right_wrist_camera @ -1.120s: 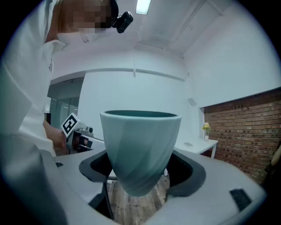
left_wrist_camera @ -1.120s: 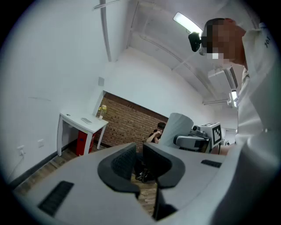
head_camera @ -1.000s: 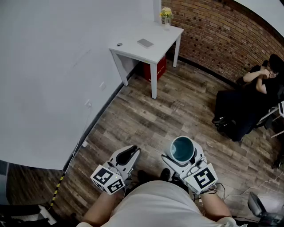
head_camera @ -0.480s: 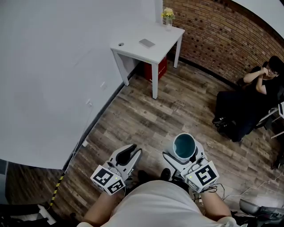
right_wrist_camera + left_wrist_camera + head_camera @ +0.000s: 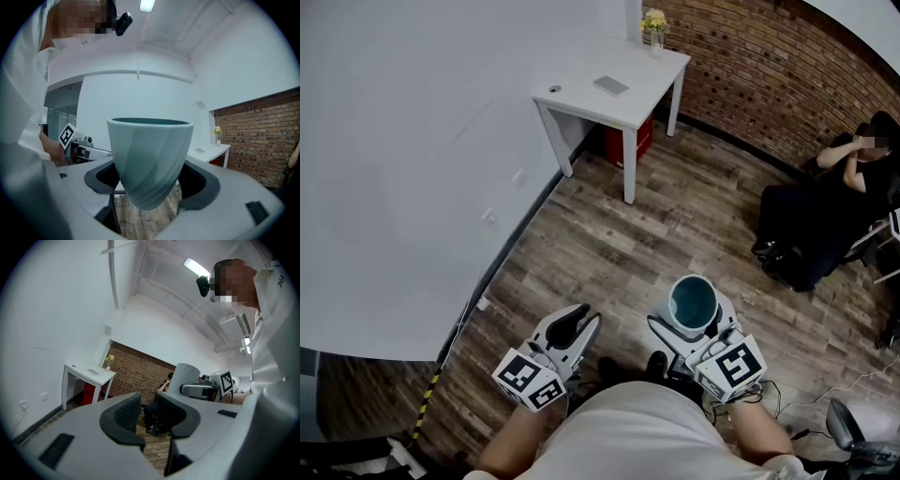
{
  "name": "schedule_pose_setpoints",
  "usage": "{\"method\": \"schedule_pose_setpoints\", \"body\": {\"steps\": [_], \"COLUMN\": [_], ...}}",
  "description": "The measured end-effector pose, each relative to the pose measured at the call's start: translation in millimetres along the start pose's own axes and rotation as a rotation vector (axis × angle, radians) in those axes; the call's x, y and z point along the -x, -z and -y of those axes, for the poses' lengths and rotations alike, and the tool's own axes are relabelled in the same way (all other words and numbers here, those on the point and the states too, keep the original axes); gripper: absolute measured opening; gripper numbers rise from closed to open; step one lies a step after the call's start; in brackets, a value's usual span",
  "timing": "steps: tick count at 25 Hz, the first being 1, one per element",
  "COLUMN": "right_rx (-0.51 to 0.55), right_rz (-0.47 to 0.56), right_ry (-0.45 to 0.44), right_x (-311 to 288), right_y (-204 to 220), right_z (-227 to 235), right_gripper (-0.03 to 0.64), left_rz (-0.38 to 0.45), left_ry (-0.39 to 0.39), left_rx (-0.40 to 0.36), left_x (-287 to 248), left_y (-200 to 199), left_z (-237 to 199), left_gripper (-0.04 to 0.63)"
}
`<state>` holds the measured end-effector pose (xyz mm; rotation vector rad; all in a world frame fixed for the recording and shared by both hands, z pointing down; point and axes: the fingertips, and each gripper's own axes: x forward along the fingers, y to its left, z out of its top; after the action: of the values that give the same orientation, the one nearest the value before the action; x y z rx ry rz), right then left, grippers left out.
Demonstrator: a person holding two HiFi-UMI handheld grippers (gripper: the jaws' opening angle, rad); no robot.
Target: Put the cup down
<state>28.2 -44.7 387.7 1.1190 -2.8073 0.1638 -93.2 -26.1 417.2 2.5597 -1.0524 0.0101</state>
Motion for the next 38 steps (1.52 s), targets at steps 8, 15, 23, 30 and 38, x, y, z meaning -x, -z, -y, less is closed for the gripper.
{"method": "schedule_pose_setpoints", "body": {"steps": [8,15,23,30,38], "right_rx": [0.018,0.040,0.055,0.065,0.034], "right_rz": [-0.015,-0.029,-0.028,-0.039,-0.043], "right_ry": [0.030,0.018,-0.057,-0.111,-0.105], "right_x": [7.6,8.9,-6.3,-19.1,-18.1], "right_y": [-5.7,-10.9,-13.1,-13.0,-8.8], "right_z": [3.2,-1.6,-7.8,-9.3,-2.5], "right_gripper": [0.377,0.376,0.377,0.376,0.376], "left_rz": [-0.035,-0.051,-0.035,-0.025,-0.033], "left_ry": [0.027,0.034,-0.016,-0.068,-0.070], "left_rx": [-0.007,-0.016,-0.023,-0.011,-0.016], "left_x": [1.2,5.6,8.0,13.9,8.6], "left_y": [-2.0,-7.8,-13.5,-13.7,-16.2], "left_z": [8.9,14.7,9.3,3.7,8.7], "left_gripper": [0.094,0.094,0.094,0.094,0.094]}}
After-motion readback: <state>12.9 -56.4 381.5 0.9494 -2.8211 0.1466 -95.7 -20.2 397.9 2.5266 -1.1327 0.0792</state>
